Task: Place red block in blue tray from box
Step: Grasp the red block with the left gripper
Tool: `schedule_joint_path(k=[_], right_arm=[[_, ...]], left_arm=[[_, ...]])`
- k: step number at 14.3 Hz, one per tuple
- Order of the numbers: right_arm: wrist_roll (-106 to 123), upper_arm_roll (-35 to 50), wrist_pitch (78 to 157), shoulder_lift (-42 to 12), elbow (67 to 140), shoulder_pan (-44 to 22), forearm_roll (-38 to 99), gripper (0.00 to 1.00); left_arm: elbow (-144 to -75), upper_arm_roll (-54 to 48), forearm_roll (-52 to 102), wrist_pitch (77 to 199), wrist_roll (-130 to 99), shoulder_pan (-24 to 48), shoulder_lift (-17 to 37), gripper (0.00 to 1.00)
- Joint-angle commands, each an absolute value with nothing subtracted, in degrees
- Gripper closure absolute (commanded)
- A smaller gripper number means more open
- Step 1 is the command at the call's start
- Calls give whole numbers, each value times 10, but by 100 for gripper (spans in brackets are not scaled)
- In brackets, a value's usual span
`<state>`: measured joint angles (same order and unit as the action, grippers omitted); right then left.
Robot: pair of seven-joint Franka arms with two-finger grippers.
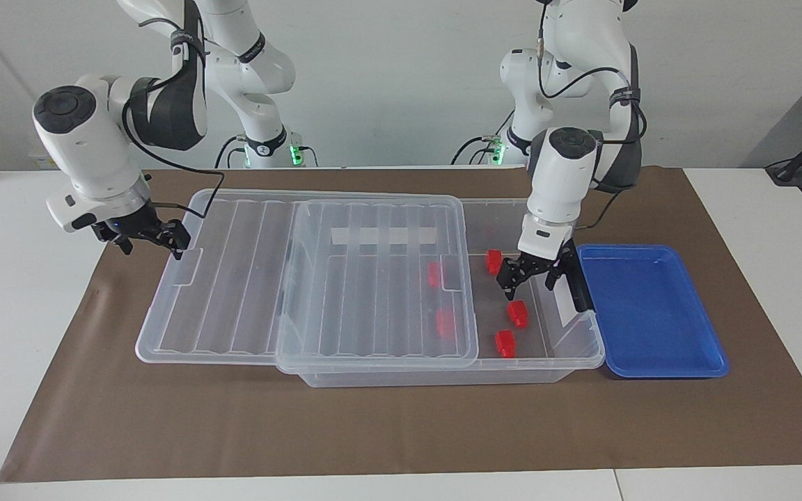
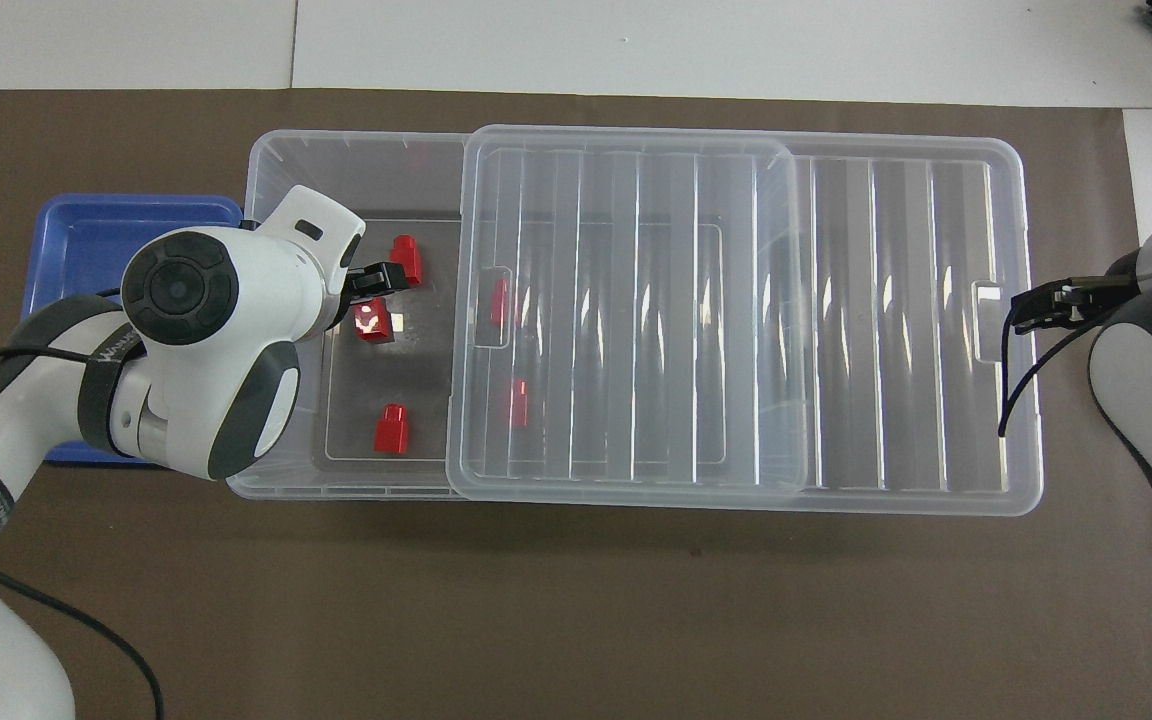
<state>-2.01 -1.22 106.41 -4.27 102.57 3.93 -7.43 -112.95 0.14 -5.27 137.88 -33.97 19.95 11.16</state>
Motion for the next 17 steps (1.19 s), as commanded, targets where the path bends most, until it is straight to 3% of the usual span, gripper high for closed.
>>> schedule_joint_path(k=[1,5,9,16,17], right_arm=[[-10,-9,1041,-13,1018,42,-42,0],[-11,-10,1001,22,999,42,-18,0],[-33,-8,877,18,915,40,-19,0],[-33,-8,870,22,917,40,-21,0],[-33,-8,869,22,916,39,-21,0]], left_arm=[[-1131,8,-66,1406,-343,206,133,0],[-1131,9,-115,1431,-345,207,171,0],[-1151,8,-120,1457,-345,200,178,0],[-1164,10,-120,1493,-345,201,199,0],[-1165,10,-120,1492,-345,202,199,10]])
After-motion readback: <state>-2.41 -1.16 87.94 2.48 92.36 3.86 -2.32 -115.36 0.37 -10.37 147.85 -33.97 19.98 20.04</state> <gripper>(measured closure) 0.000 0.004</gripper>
